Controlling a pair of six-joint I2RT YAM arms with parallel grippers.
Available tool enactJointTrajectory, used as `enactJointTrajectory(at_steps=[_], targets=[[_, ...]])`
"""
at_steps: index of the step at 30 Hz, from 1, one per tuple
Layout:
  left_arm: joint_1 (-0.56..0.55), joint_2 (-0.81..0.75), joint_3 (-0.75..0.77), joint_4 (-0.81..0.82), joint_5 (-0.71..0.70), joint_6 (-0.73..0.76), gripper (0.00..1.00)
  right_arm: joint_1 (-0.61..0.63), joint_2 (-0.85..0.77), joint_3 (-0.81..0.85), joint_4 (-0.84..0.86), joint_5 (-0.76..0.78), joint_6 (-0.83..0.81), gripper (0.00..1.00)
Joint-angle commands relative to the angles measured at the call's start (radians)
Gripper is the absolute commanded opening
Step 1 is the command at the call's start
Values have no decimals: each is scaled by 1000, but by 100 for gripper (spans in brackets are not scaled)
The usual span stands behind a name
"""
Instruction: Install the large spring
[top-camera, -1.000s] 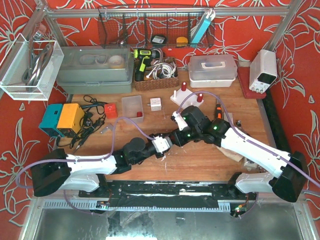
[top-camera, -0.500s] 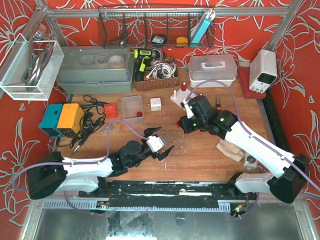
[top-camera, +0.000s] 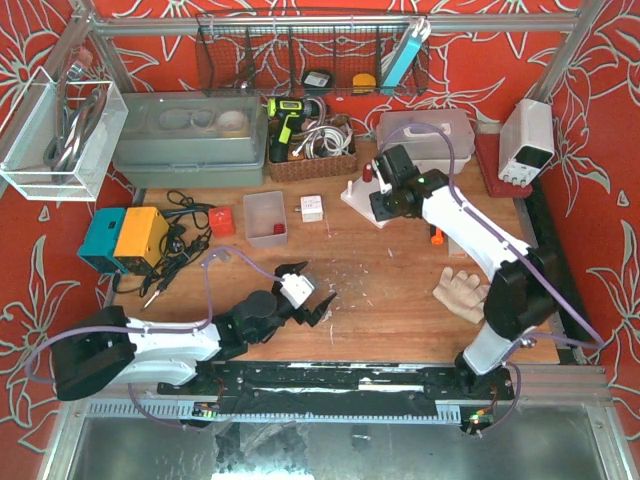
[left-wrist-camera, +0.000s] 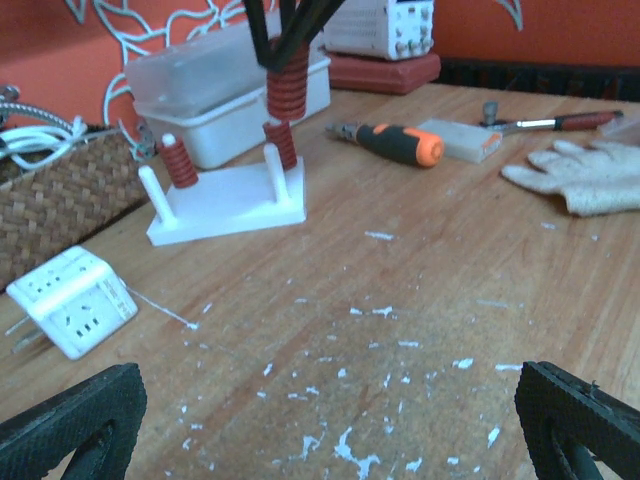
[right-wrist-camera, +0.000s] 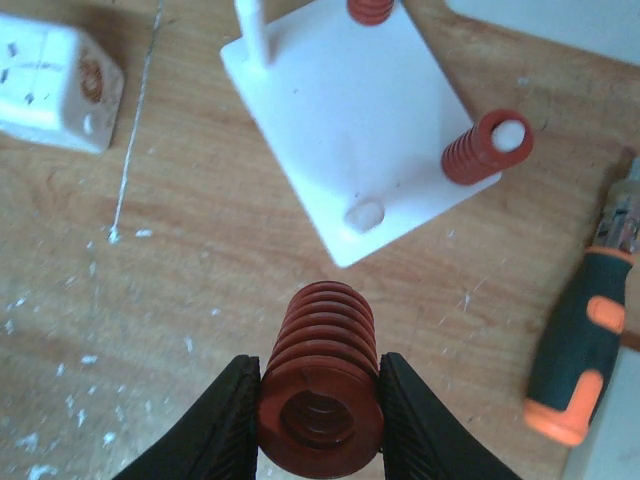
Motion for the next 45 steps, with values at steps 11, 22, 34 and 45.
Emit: enactJointTrajectory(at_steps=[11,22,34,45], targets=[[-1,-47,42,-22,39,-13,100,-100,244,267,-121,-23,-75,0],[-2,-60,41,-31,44,1,100,-116,262,271,-99,-97,-72,0],[-2,-90,29,-31,43,7,100,-122,330,317,-112,-77,-83,0],[-2,-113,22,-30,46,11,100,-123,386,311,-92,-66,-79,13]])
